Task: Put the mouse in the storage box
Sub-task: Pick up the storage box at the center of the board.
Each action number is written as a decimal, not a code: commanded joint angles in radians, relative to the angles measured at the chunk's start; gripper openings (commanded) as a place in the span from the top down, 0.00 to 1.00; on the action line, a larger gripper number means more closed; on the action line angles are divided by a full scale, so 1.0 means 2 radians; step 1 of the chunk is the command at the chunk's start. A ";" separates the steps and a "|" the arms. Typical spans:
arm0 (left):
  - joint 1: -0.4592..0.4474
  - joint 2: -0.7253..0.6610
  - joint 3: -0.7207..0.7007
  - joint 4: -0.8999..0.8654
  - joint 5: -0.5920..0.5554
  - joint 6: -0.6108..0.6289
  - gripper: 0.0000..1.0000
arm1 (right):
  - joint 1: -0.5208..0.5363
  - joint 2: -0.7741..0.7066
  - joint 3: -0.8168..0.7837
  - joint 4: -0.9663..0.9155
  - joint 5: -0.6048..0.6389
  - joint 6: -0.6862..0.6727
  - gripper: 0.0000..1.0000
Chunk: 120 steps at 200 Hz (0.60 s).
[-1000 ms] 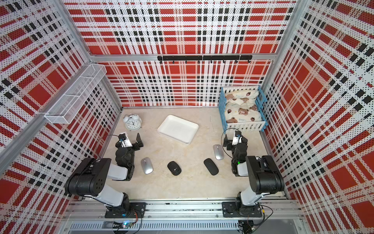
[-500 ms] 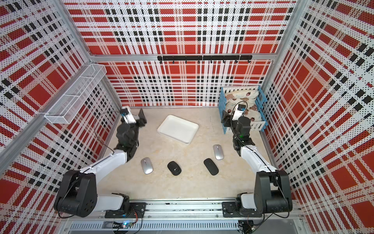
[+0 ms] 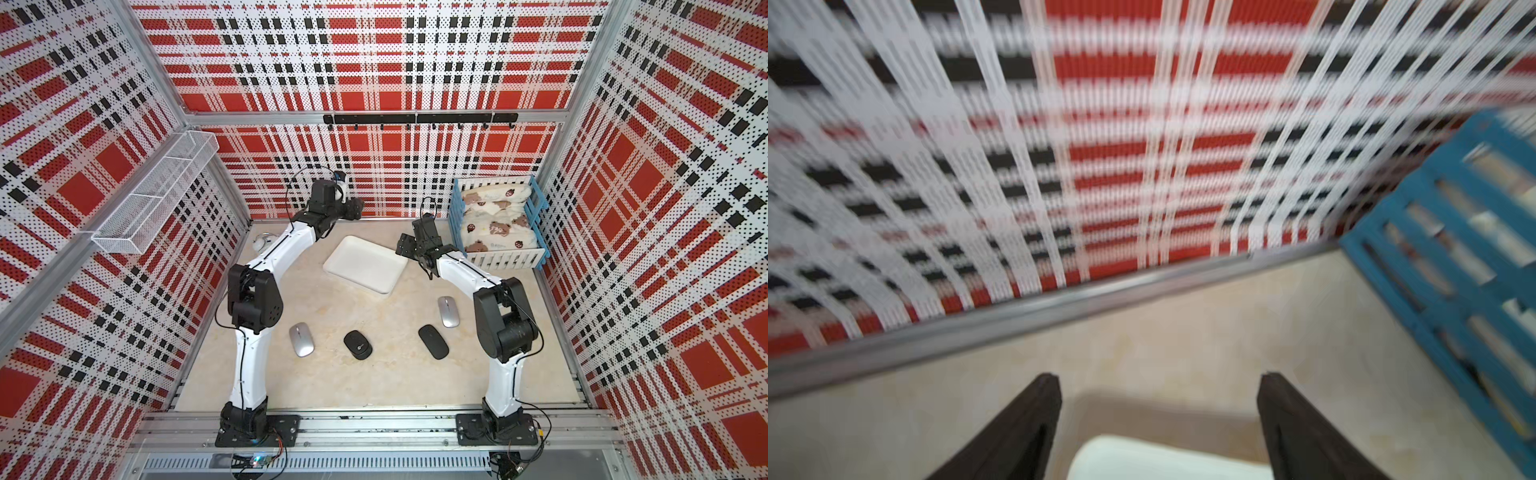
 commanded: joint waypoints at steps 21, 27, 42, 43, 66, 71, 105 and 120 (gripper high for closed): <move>0.041 0.030 0.054 -0.076 -0.011 -0.015 0.20 | 0.005 0.032 0.030 -0.060 0.033 0.053 0.24; 0.045 0.039 0.062 -0.082 -0.008 -0.016 0.21 | 0.005 0.036 0.028 -0.055 0.030 0.057 0.26; 0.056 0.059 0.077 -0.094 0.006 -0.019 0.23 | 0.005 0.052 0.037 -0.057 0.013 0.059 0.30; 0.057 0.059 0.077 -0.095 0.006 -0.019 0.23 | 0.005 0.054 0.038 -0.057 0.012 0.059 0.30; 0.061 0.069 0.068 -0.097 0.020 -0.007 0.26 | 0.006 0.070 0.044 -0.057 -0.003 0.065 0.32; 0.060 0.069 0.064 -0.098 0.021 -0.001 0.27 | 0.006 0.072 0.044 -0.057 -0.004 0.067 0.32; 0.055 0.068 0.029 -0.107 0.027 0.023 0.35 | 0.006 0.095 0.056 -0.062 -0.011 0.069 0.35; 0.052 0.065 0.010 -0.107 0.029 0.030 0.36 | 0.008 0.103 0.059 -0.061 -0.013 0.069 0.35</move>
